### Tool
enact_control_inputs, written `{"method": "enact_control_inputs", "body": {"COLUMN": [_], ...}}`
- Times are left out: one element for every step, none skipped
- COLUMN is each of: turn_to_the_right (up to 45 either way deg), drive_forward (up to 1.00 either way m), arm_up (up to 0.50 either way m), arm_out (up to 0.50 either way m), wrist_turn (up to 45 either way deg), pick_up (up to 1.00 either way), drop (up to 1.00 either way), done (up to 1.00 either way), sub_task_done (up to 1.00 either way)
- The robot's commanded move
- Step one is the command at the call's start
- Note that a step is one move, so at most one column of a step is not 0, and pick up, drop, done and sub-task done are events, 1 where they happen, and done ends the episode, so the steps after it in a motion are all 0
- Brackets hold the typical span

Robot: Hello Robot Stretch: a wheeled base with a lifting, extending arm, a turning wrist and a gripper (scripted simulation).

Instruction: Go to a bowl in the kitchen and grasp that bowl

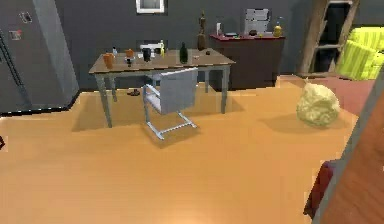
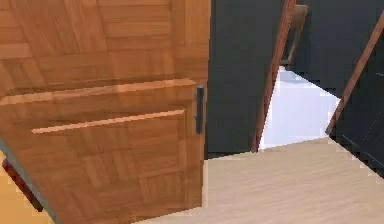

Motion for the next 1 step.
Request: {"method": "enact_control_inputs", "body": {"turn_to_the_right": [-36.0], "drive_forward": [0.0], "arm_up": [0.0], "arm_out": [0.0], "wrist_turn": [0.0], "pick_up": [0.0], "drop": [0.0], "done": [0.0], "sub_task_done": [0.0]}}
